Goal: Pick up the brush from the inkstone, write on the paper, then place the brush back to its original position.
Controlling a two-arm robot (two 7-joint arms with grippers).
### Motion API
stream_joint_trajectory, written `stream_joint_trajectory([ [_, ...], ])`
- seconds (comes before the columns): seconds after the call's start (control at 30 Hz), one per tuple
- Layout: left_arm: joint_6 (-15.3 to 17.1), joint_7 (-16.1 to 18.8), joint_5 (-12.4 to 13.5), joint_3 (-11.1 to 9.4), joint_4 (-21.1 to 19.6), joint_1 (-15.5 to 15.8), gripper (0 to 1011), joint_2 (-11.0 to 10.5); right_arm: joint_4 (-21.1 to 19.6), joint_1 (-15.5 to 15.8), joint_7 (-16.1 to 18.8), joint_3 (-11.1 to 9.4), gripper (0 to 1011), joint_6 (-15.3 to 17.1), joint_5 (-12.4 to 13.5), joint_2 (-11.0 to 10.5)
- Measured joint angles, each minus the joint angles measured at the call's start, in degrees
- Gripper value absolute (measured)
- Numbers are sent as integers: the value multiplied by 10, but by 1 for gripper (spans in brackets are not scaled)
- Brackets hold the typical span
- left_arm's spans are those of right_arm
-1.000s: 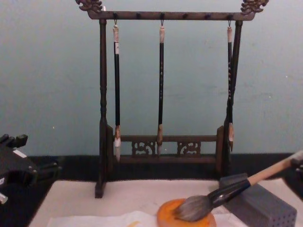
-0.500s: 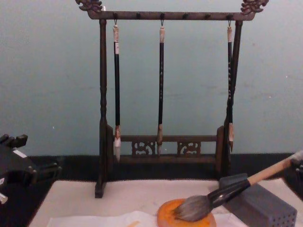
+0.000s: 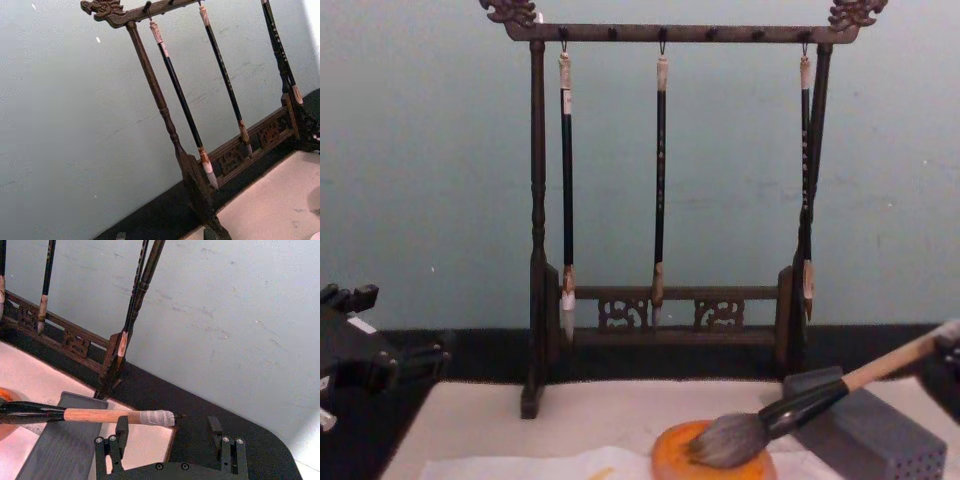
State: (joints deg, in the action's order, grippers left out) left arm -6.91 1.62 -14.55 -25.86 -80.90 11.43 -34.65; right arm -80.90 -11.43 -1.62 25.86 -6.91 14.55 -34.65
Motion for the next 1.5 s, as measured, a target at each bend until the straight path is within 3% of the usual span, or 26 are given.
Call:
stream_joint_trajectory([
  [0.27,0,0,0,0,0,0,1001,0,0,1,2,-2,1000,0,0,1],
  [0.43,0,0,0,0,0,0,1001,0,0,6,23,-17,1000,6,26,10],
  [0.67,0,0,0,0,0,0,1001,0,-12,24,68,-52,1000,31,104,27],
  [0.83,0,0,0,0,0,0,1001,0,-18,40,115,-94,1000,85,211,55],
  [1.1,0,0,0,0,0,0,1001,0,-11,46,142,-139,1000,142,310,97],
  [1.17,0,0,0,0,0,0,1001,0,-6,46,145,-153,1000,163,353,114],
  [1.5,0,0,0,0,0,0,1001,0,17,38,141,-170,1000,192,440,150],
])
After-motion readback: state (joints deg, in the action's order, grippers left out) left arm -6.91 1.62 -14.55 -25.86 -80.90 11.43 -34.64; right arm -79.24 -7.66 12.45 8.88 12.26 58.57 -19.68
